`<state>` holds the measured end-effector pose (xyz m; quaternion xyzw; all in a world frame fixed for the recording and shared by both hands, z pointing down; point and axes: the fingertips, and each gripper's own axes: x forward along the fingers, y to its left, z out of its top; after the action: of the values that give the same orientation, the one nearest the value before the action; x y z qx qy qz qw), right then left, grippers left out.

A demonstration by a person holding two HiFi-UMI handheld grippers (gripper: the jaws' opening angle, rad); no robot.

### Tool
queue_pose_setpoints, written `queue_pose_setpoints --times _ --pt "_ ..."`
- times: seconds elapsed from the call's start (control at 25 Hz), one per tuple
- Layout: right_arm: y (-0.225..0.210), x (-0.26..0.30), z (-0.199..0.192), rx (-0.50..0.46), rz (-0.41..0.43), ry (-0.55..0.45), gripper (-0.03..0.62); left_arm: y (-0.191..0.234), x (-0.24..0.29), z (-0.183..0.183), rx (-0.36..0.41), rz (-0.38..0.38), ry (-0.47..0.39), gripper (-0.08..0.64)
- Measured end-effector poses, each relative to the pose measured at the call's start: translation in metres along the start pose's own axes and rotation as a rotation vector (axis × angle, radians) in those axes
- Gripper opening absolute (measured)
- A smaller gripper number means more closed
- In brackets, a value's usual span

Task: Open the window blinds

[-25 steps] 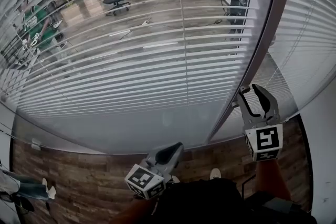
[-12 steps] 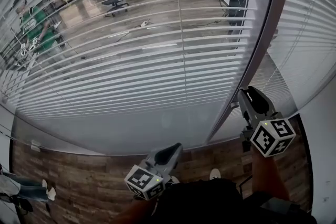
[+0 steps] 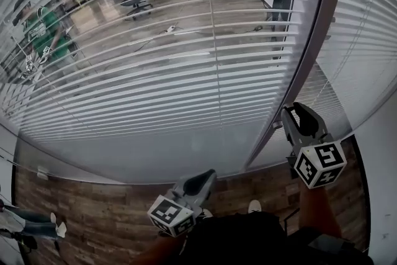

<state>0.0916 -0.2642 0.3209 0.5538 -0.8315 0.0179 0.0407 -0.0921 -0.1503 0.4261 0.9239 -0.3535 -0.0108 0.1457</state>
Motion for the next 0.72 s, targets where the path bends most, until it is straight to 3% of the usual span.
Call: queue_pose_setpoints --times 0.28,0.72 --pt "-0.023 0.02 -0.005 -0.24 -0.023 0.029 0.151 0.008 0.031 -0.002 0.002 0.013 0.016 0.0" --pt "-0.011 0.017 -0.006 -0.657 -0.115 0.066 0.15 0.006 0.025 0.002 0.006 0.017 0.014 0.0"
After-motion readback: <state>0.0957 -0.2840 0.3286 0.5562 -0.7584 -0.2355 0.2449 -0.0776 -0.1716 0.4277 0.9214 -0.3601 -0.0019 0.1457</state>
